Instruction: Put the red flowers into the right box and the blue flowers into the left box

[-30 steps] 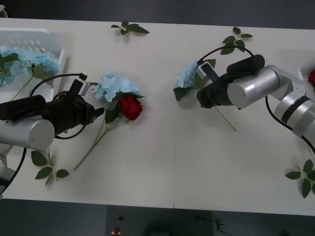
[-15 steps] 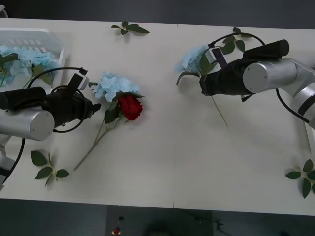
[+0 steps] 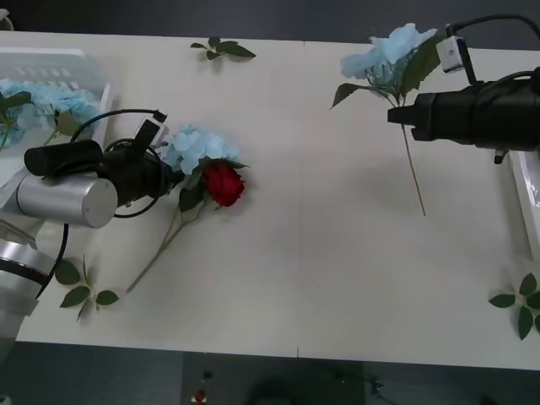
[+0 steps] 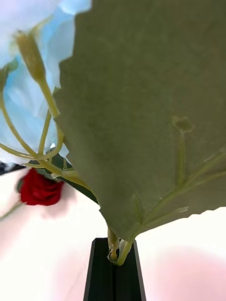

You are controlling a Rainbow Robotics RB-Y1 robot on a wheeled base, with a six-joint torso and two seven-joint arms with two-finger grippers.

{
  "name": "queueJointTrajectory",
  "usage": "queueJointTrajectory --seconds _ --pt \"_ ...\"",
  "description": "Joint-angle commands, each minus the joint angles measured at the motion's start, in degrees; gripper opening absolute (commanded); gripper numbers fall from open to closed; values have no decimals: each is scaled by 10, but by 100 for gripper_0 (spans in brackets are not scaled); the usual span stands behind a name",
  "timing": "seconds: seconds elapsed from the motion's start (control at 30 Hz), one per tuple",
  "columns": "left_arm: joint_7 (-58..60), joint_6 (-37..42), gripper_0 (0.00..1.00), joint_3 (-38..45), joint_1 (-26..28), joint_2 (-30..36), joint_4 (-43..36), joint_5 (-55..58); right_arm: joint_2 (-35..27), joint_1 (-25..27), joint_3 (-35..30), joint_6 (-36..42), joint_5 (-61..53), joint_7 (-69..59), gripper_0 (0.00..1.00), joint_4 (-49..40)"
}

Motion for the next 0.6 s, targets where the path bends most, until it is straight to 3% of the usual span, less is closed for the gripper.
queueJointTrajectory --seconds 0.03,0.27,0.43,0.6 --pt "-16 2 100 -21 -28 -4 7 -5 -10 41 -55 23 -52 90 0 -62" --pt "-21 12 100 -5 9 6 -52 12 -7 111 -102 27 -136 179 0 -151" --pt "-28 95 100 45 61 40 -146 63 12 128 -111 16 -167 209 0 -198" --pt "-83 206 100 146 110 48 -227 162 50 130 -106 -3 -158 210 0 -234"
